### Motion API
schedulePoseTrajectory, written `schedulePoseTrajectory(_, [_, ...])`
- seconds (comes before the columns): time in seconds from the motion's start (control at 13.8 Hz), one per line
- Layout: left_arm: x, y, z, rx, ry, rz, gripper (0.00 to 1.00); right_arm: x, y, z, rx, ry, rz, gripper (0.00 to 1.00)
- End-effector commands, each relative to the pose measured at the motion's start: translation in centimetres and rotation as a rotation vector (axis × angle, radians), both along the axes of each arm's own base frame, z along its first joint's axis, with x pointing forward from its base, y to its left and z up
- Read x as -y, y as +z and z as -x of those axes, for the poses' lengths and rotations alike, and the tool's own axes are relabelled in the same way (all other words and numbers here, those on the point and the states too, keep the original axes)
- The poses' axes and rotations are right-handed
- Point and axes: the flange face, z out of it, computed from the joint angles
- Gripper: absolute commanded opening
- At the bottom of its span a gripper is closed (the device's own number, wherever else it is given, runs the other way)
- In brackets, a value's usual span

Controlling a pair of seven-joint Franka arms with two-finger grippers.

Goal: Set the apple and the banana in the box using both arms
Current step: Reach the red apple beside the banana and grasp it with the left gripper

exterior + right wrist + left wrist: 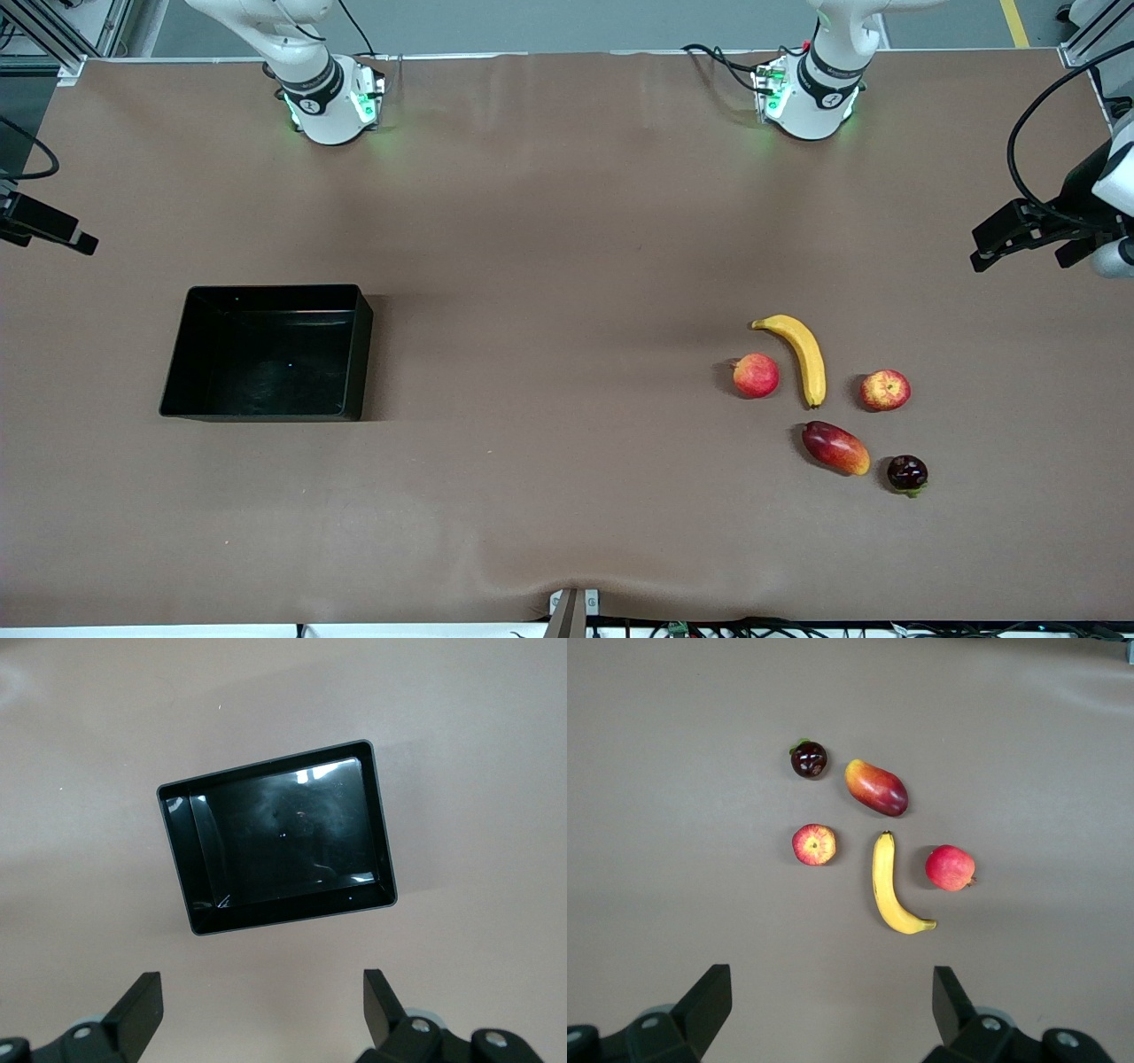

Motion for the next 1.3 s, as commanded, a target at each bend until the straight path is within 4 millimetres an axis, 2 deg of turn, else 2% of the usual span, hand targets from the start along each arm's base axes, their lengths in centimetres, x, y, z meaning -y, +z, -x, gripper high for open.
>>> schedulePoseTrajectory(0.0, [0.1,0.4,0.2,0.003,-0.008,-0.02,1.0,0.3,0.6,0.0,0.008,-0.005,-0.018,1.0])
schedulePoseTrajectory(0.22, [-0.3,-1.1,-0.7,-0.02,-0.003,-0.02,1.0,1.0,1.8,0.2,0.03,-0.017,-0.018,1.0])
schedulePoseTrajectory(0.29, [-0.9,-3.0,-1.7,-0.051,0.003,-0.018,1.0,0.7,2.4,0.1,0.043,-0.014,-0.016,1.0])
schedulePoseTrajectory(0.43, [-2.2,-8.2,-4.0,-0.114,0.036,-0.013,1.0,0.2,2.5,0.1,0.046,-0.003,-0.019,1.0])
schedulePoseTrajectory(0.72, [-4.3,-18.8,-7.4,-0.081,0.062,0.005,1.0,-0.2,1.5,0.5,-0.013,0.014,-0.029,1.0])
schedulePoseTrajectory(0.87, [-4.1,-24.3,-8.4,-0.082,0.058,0.013,1.0,-0.2,2.0,0.6,-0.008,0.009,-0.031,1.0])
schedulePoseTrajectory(1.09, [-4.5,-30.9,-9.2,-0.122,0.06,0.022,1.0,-0.2,2.2,0.5,0.0,0.01,-0.03,1.0])
schedulePoseTrajectory(1.23, [-5.2,-33.6,-9.3,-0.143,0.07,0.025,1.0,-0.1,2.3,0.5,0.005,0.008,-0.029,1.0])
